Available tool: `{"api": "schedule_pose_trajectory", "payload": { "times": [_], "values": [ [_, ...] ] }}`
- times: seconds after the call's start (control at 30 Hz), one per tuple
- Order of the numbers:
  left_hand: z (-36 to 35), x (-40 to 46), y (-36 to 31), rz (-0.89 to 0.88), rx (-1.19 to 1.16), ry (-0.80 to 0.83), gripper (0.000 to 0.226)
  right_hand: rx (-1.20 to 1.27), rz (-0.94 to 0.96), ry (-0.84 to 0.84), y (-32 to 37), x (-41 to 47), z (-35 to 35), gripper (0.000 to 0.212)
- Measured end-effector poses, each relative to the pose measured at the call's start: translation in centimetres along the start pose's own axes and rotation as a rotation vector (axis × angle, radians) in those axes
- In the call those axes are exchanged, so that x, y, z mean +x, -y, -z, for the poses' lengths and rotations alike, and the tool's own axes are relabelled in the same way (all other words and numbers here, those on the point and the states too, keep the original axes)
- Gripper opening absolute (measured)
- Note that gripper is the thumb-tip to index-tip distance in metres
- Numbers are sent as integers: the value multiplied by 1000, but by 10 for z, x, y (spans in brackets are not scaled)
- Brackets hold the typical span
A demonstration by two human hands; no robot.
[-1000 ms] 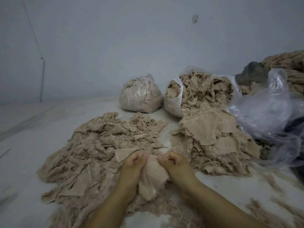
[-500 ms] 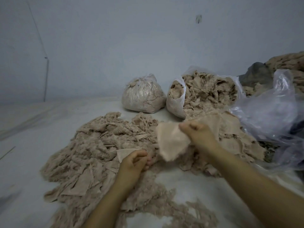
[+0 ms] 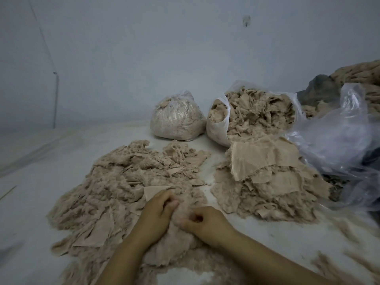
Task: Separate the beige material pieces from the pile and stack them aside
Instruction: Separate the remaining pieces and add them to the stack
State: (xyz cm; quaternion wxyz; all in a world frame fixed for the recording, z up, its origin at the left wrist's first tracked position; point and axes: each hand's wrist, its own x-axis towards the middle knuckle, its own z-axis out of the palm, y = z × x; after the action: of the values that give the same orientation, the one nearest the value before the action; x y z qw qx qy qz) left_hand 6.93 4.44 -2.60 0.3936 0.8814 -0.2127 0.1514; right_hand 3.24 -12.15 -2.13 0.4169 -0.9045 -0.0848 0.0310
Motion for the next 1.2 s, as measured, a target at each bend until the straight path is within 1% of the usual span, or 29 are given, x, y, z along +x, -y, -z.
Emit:
{"api": "schedule_pose_trajectory", "payload": {
  "times": [0.1,0.13,0.2,0.3,0.37,0.47,0.5,0.53,0.63,0.7,0.73,0.77,0.8,0.83,0.87,0.9,0.93,0.97,1.0,1.03,1.07,1.1,1.13,1.17,1.2],
  "values": [
    [-2,-1,-1,79,-114,-75,25,448,-18,-88,4,2,-9,31],
    [-1,0,0,98,-141,-111,26,517,-21,-107,5,2,-10,28],
    [1,5,0,140,-166,-186,29,499,-5,-169,4,1,-9,27],
    [5,9,2,273,-265,-290,30,526,-11,-220,-1,-2,-4,34],
    [5,10,4,309,-285,-319,31,599,-26,-168,-3,-6,0,39],
    [2,11,7,300,-167,-330,31,615,-54,-10,0,-11,4,39],
    [1,10,9,291,-98,-311,31,611,-48,-11,0,-12,5,36],
    [0,10,12,283,-26,-274,30,642,-44,-49,1,-12,8,30],
    [-1,4,18,304,152,-137,23,865,-43,-204,-4,-12,21,19],
    [-1,4,18,269,261,-128,20,930,-36,-223,-7,-12,28,19],
    [-1,4,16,220,312,-158,19,952,-30,-224,-8,-12,31,20],
    [0,4,11,161,310,-210,19,975,-27,-225,-9,-12,32,21],
    [1,4,6,109,260,-249,22,995,-27,-217,-9,-11,32,21],
    [2,3,1,69,148,-239,33,1014,-29,-194,-8,-11,32,21],
    [3,1,-6,62,-20,-147,50,1033,-27,-163,-6,-10,32,22],
    [3,-2,-12,101,-158,14,66,1049,-23,-145,-6,-9,30,22],
    [0,-5,-15,124,-190,187,73,1065,-23,-155,-4,-8,29,20],
    [-4,-8,-13,107,-129,330,70,1079,-30,-200,-4,-6,29,18],
    [-7,-8,-9,61,-37,408,50,1092,-46,-271,-5,-4,30,17],
    [-7,-8,-8,33,58,417,23,1107,-65,-348,-7,-1,34,17],
    [-6,-7,-4,21,94,396,13,1125,-83,-425,-10,0,40,16],
    [-3,-6,-1,25,125,377,22,1134,-98,-487,-13,2,47,15],
    [-1,-5,4,24,149,339,26,1132,-107,-517,-18,3,52,13],
    [2,-5,5,23,158,307,20,1112,-109,-515,-21,3,53,13],
    [3,-6,4,5,136,274,7,1054,-108,-499,-22,3,52,15]
  ]
}}
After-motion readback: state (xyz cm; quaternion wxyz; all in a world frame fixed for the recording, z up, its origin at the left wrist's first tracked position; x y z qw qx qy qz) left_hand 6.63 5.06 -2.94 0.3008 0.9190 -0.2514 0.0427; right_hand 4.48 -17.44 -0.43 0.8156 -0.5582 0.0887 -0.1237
